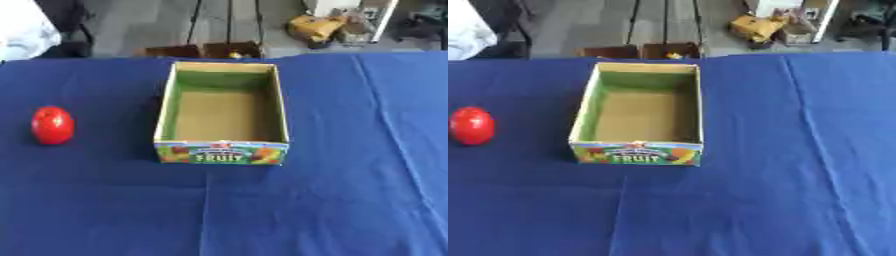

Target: Pick up objects on the table and place them in the box.

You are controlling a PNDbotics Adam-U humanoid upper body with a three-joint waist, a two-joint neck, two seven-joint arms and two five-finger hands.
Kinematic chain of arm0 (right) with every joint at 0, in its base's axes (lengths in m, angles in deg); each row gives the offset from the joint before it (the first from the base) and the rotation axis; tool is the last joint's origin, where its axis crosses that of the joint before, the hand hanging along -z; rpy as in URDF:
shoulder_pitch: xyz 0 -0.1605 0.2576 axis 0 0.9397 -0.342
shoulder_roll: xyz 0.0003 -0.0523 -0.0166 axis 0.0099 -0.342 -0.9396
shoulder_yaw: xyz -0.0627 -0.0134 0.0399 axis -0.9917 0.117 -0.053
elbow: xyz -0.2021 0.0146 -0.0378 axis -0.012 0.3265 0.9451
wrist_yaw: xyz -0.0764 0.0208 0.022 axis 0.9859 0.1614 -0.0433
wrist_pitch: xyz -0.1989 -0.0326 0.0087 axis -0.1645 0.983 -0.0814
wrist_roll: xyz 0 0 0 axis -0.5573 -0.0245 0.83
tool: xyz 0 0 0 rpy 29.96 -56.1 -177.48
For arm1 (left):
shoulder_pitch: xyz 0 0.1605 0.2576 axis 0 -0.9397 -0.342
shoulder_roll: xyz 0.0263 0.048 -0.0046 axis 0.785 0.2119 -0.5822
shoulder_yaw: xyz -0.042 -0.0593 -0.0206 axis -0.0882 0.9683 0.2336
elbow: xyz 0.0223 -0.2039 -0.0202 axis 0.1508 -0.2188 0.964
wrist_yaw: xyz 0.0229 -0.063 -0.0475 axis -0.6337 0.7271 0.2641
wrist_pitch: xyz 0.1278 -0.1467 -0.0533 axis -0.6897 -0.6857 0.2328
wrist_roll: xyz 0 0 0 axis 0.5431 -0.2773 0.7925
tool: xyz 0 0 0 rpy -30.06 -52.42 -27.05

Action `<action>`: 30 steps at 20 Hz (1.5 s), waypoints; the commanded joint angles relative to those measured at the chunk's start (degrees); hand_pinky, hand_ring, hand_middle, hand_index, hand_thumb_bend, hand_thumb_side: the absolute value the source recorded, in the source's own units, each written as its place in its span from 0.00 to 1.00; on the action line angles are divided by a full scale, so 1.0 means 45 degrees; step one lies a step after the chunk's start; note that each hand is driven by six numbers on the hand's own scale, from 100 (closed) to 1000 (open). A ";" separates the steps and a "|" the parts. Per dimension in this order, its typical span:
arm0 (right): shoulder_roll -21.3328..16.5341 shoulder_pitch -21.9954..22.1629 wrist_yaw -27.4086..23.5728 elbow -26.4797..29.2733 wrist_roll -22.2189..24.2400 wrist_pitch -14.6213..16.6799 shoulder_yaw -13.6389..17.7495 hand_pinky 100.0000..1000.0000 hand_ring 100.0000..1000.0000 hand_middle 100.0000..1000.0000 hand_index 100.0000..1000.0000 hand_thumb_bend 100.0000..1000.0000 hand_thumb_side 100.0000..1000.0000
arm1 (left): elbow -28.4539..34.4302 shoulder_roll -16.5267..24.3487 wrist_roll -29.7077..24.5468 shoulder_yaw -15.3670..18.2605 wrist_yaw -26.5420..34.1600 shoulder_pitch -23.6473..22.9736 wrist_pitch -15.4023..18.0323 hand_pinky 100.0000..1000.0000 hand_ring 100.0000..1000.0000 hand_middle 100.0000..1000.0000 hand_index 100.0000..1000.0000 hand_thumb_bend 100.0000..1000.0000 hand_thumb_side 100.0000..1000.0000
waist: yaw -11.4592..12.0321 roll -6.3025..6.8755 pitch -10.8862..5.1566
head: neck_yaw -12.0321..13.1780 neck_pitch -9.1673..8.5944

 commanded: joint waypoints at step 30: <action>-0.0403 0.0049 0.0029 0.0191 -0.0089 -0.0099 -0.0004 0.68 0.78 0.76 0.85 0.00 1.00 | -0.2221 0.4996 -0.2409 -0.0216 -0.0555 0.1405 -0.3490 0.51 0.65 0.71 0.98 0.00 0.94 | -0.0065 -0.0111 -0.0335 | 0.0526 0.0592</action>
